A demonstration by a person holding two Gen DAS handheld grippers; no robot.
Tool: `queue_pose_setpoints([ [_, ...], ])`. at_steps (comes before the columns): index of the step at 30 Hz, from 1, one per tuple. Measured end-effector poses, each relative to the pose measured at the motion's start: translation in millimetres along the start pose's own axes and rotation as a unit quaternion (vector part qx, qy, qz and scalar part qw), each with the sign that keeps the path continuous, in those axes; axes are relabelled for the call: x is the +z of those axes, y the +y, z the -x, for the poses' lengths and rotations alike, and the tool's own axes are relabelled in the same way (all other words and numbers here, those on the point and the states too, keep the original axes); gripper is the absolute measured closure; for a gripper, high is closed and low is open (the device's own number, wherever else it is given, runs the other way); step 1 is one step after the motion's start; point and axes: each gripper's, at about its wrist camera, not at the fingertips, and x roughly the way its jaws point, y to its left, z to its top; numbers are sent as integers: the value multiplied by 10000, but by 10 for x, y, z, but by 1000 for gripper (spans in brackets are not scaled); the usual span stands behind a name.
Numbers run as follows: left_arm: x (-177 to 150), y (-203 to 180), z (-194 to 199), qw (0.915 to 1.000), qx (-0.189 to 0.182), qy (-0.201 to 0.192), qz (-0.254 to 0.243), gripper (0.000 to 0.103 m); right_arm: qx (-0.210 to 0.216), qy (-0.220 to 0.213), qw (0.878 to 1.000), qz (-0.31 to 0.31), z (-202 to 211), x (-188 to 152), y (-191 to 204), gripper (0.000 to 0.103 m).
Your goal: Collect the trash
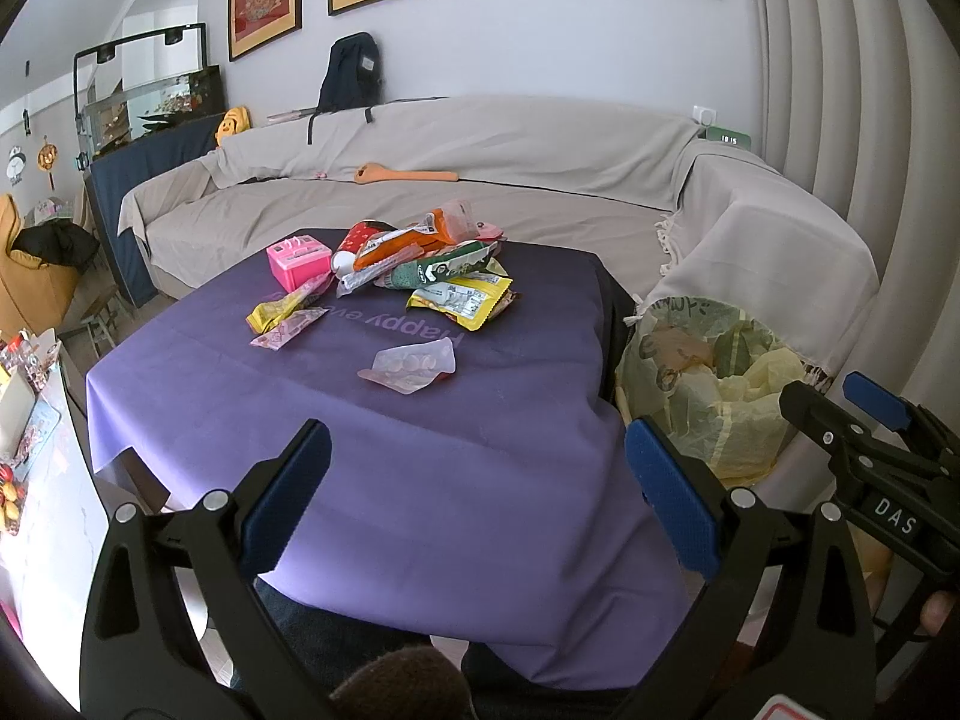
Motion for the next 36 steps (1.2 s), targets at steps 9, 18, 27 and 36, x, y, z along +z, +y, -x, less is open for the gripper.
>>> queue_pose_setpoints([
  [9, -6, -4, 0, 10000, -2, 6, 11, 9, 2, 4, 10000, -1, -3, -1, -3, 19],
  [18, -11, -9, -55, 9999, -59, 100, 24, 9, -47, 12, 10000, -12, -1, -8, -41, 19],
  [27, 118, 109, -394, 9994, -149, 289, 73, 9, -374, 131, 9992, -5, -189, 90, -193, 19],
  [36, 307, 373, -985, 9962, -677, 526, 154, 9, -450, 443, 9979, 109, -612, 237, -172, 19],
])
